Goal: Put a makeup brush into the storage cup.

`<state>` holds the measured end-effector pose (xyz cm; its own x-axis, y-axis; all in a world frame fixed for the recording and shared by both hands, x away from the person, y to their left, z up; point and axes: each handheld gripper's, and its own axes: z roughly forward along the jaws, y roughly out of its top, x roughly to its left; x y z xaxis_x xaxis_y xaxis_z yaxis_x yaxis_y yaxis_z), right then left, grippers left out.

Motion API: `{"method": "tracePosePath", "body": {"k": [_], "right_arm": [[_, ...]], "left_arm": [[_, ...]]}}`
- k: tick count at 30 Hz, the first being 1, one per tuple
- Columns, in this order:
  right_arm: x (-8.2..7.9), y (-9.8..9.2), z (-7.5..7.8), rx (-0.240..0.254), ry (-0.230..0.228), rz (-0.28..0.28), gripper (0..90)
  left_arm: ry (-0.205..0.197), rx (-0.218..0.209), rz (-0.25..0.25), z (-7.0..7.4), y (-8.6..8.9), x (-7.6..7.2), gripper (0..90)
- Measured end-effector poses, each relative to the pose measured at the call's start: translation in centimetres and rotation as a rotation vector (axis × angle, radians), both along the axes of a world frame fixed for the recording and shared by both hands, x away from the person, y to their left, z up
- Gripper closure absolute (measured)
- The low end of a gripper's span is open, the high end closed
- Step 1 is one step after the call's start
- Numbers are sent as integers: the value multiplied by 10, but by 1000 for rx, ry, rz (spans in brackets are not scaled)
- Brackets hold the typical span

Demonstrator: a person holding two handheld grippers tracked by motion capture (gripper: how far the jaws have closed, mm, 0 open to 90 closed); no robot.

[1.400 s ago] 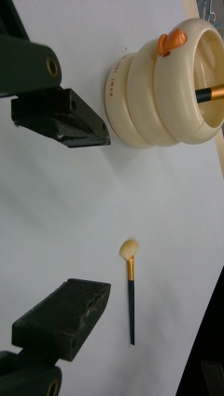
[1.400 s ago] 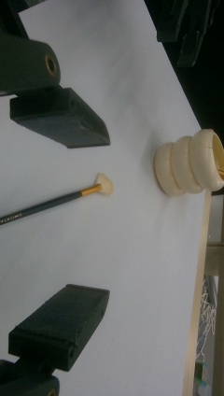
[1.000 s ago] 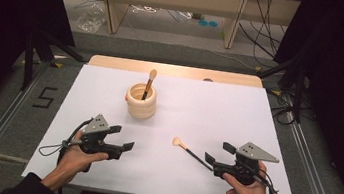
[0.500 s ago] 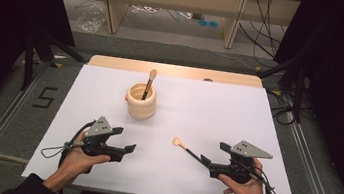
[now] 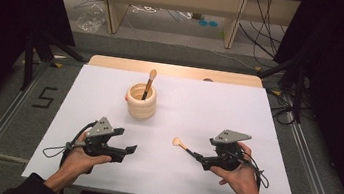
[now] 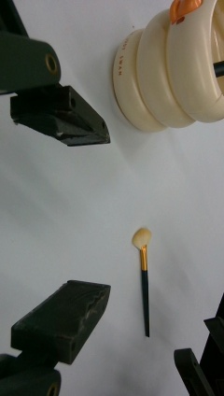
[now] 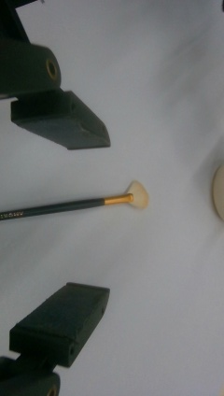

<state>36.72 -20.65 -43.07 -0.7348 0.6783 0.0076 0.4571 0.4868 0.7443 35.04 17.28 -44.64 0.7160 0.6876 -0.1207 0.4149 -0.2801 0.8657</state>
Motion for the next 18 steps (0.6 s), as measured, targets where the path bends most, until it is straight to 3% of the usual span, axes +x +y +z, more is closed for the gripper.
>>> {"method": "tracePosePath", "body": {"k": [4, 10, 18], "right_arm": [[12, 10, -2, -72, 22, 40, 279], [22, 21, -5, -162, 101, 68, 315], [29, 28, -8, -205, 139, 97, 363]], "left_arm": [[4, -7, 4, 0, -1, -1, 225], [3, -5, 5, 0, 0, 0, 225], [16, -14, 2, -1, 0, 0, 225]]}}
